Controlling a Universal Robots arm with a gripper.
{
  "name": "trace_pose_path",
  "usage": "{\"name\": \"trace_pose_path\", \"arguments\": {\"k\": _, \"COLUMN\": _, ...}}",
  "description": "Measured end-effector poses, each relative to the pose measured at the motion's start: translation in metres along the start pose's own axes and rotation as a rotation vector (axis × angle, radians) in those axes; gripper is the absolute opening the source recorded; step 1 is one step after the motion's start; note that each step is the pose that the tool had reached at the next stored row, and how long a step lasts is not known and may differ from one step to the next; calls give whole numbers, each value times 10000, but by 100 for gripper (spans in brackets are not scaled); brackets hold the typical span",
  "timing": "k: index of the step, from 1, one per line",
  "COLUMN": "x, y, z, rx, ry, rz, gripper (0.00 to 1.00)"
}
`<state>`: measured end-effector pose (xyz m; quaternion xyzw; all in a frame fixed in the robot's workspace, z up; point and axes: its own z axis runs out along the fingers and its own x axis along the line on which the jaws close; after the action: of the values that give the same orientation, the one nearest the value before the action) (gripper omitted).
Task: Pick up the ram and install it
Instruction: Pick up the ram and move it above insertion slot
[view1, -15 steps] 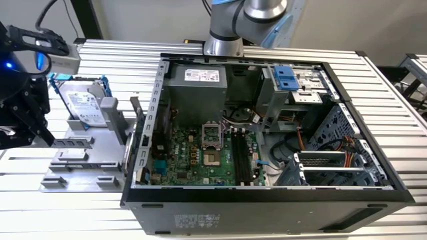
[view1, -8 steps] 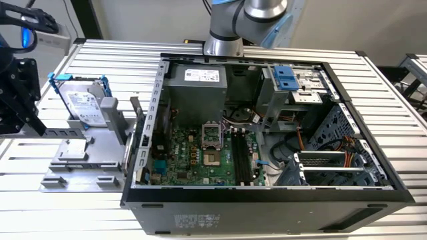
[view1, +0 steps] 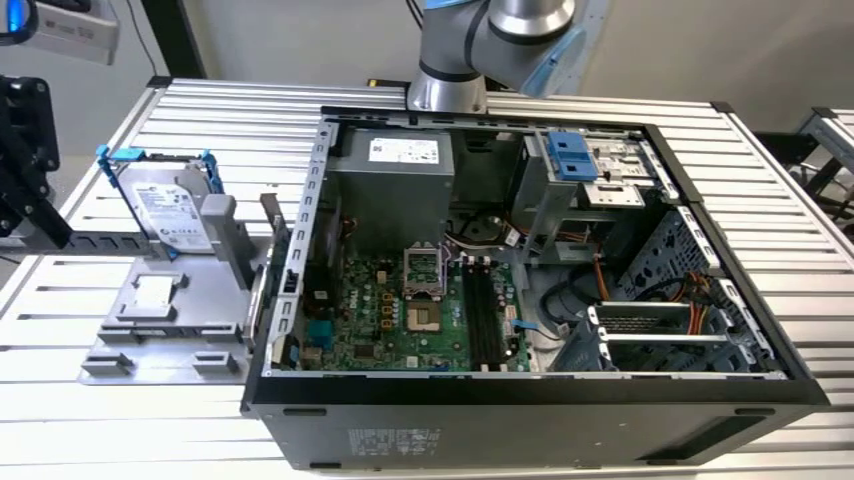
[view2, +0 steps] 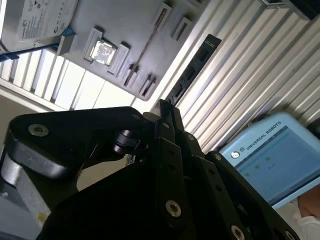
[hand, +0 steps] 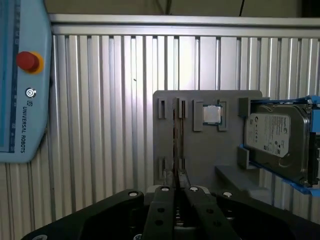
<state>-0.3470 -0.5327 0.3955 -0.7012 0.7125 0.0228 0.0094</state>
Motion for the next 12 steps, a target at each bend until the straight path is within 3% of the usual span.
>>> {"name": "trace_pose_path", "arguments": {"k": 2, "x": -1, "y": 0, "z": -37, "rx": 1, "ry": 0, "rz": 0, "gripper": 0}}
{"name": "trace_pose_path", "arguments": {"k": 12, "x": -2, "y": 1, "z": -40, "rx": 0, "ry": 1, "rz": 0, "gripper": 0}}
